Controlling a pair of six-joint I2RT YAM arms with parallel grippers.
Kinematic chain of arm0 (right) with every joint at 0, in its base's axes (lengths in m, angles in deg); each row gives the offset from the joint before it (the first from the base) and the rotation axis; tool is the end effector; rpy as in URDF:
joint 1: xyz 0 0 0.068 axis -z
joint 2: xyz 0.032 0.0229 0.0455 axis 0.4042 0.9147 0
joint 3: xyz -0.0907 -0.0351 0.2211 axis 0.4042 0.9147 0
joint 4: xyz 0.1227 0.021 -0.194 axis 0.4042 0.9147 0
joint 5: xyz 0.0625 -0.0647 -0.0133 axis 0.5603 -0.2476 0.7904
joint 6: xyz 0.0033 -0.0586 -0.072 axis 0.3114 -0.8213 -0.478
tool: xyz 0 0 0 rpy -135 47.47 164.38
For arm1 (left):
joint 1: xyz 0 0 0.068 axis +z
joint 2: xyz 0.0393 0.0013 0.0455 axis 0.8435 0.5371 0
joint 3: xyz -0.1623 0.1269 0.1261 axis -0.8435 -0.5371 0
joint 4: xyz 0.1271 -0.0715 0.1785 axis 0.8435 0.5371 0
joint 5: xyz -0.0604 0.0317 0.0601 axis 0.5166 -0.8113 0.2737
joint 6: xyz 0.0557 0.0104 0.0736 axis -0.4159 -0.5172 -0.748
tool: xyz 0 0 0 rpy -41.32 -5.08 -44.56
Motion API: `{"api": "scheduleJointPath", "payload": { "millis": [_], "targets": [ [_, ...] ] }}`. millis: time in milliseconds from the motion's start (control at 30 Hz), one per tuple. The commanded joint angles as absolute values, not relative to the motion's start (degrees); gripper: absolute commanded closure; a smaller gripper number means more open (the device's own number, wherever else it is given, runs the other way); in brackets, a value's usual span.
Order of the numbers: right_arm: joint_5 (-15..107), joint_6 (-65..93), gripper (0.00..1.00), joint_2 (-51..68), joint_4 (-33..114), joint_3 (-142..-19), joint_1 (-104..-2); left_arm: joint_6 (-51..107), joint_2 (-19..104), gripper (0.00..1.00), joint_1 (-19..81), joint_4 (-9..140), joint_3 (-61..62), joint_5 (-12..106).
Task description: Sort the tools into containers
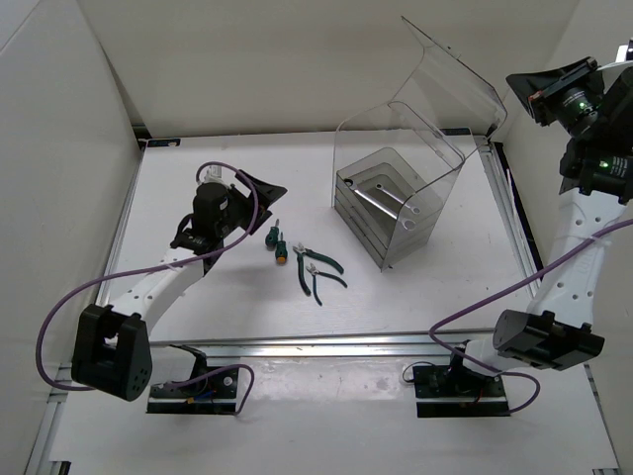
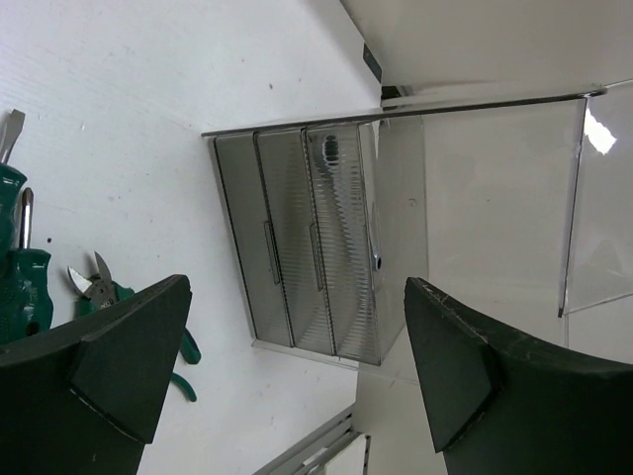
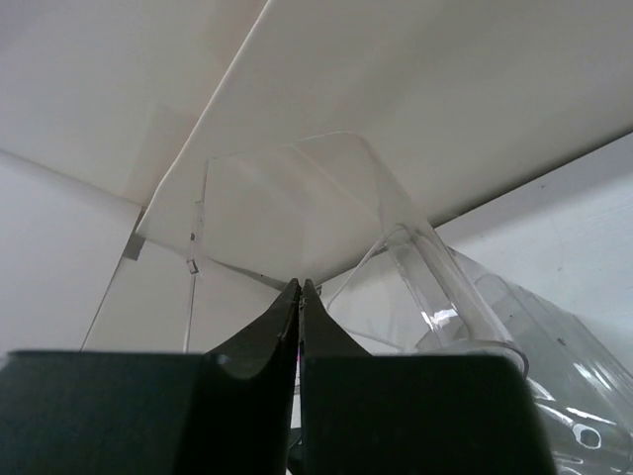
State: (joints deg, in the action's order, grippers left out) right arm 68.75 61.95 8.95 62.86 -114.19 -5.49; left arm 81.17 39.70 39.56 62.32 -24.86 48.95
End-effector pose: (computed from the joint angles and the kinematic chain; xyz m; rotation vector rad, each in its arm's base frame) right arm 0.2906 -0.0523 0.5054 0.5463 1.4707 0.8951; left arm 0.2938 -0.1104 0.2391 -0.7131 1.9784 -1.0891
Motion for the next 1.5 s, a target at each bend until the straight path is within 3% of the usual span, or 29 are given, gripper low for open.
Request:
{"api": "scheduleJointPath", "payload": {
  "millis": [0,300,667,1467],
  "targets": [
    [70.87,59.86,0.98,10.08,58.2,-113.61,-6.87,80.67,39.26,0.01,39.59,61.05,-22.98,50.9],
    [78.69,57.74,0.94,12.36,57.68,-114.31,-10.65,81.02,42.42,0.01,39.58,59.73,-22.01,53.18],
    [85.11,53.88,0.92,6.57,58.02,-112.12,-13.21,81.19,44.53,0.01,38.88,59.11,-21.31,53.19],
    [85.38,54.23,0.9,0.76,60.31,-105.35,-12.42,83.21,42.6,0.01,39.23,59.64,-25.26,52.83]
  ]
}}
